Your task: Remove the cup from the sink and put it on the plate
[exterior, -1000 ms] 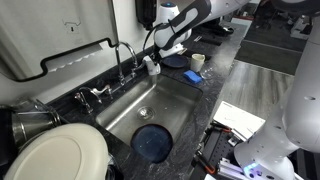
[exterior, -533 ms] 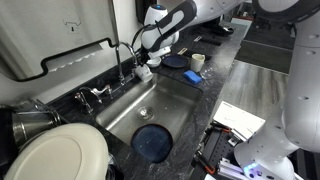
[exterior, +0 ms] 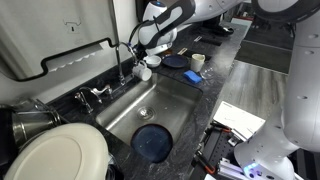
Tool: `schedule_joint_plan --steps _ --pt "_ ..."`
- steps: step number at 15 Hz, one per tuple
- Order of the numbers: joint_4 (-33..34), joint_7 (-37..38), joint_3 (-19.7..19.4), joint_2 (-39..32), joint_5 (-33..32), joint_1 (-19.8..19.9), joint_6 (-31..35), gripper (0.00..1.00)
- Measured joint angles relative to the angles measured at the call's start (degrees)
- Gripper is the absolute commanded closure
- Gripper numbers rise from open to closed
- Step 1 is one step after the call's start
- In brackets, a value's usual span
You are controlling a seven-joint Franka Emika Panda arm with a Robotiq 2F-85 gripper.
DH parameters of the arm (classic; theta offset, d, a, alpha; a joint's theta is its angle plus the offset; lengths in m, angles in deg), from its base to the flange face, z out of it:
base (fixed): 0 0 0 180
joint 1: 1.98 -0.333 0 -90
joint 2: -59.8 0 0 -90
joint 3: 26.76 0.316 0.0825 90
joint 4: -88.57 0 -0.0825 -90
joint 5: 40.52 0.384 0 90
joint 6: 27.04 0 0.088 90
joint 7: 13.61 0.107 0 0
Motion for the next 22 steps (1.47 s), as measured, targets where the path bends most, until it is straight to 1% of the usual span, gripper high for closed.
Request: schedule_joint_plan --steps 4,11,13,22 --pt "0.0 0.2 -0.5 -0.1 0.6 1.5 -0.4 0.96" --pt "-0.5 0.3 -3.7 -0.1 1.5 7.1 -1.0 0.96" --pt "-0.5 0.3 -4.4 0.0 1.5 8.2 -0.9 0.96" --pt "-0.4 3.2 -7.7 -0.1 1.4 8.5 -1.0 0.96"
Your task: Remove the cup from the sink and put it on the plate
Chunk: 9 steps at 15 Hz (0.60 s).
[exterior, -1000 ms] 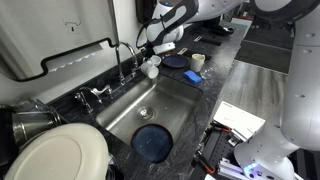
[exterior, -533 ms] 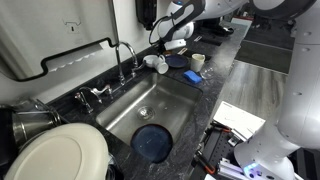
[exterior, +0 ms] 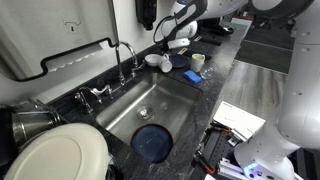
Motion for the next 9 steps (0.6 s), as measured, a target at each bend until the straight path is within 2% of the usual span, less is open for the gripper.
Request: schedule_joint_plan --steps 9 --pt "0.4 2.7 -1.0 0.0 -0.1 -0.1 -0.1 0.96"
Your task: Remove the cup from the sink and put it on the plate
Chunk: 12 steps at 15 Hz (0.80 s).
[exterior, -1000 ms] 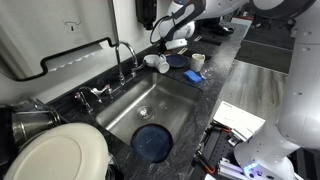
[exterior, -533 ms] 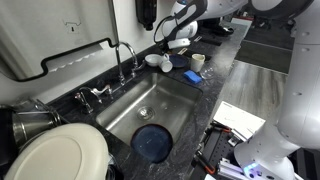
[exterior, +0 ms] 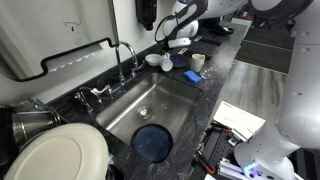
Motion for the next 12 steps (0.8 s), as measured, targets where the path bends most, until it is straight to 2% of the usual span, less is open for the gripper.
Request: schedule_joint_plan --steps 7,12 --pt "5.3 3.0 -2.5 -0.7 -0.1 0.1 -5.3 0.96" --pt "13.6 9.0 -5.0 -7.3 -0.7 0.1 -6.7 0.96"
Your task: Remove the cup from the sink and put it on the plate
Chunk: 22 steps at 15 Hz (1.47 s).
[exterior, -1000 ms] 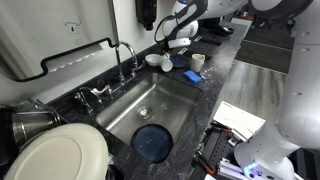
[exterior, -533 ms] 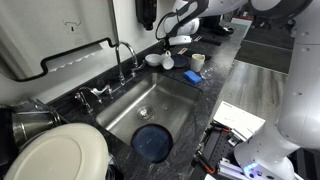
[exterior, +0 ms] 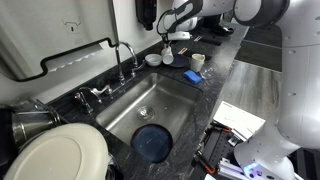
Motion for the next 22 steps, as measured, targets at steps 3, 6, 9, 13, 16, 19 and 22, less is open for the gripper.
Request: schedule_joint_plan --steps 3,6,9,13,16,19,22 --pt "5.0 4.8 -1.7 -5.1 -1.8 -0.1 0.0 0.96" --pt "9.5 9.2 -3.5 -9.2 -3.4 -0.1 -0.4 0.96" --pt "12.6 12.6 -5.0 -11.3 -4.4 -0.2 -1.9 0.55" --pt "14.2 13.5 -5.5 -12.0 -6.3 -0.5 -5.8 0.28" --pt "14.6 13.5 -5.7 -12.0 -8.7 -1.2 -9.1 0.08" --pt "14.6 13.5 -6.1 -11.8 -11.9 -2.5 -11.1 0.00" --pt "13.8 12.5 -6.8 -10.9 -17.2 -4.6 -14.1 0.00"
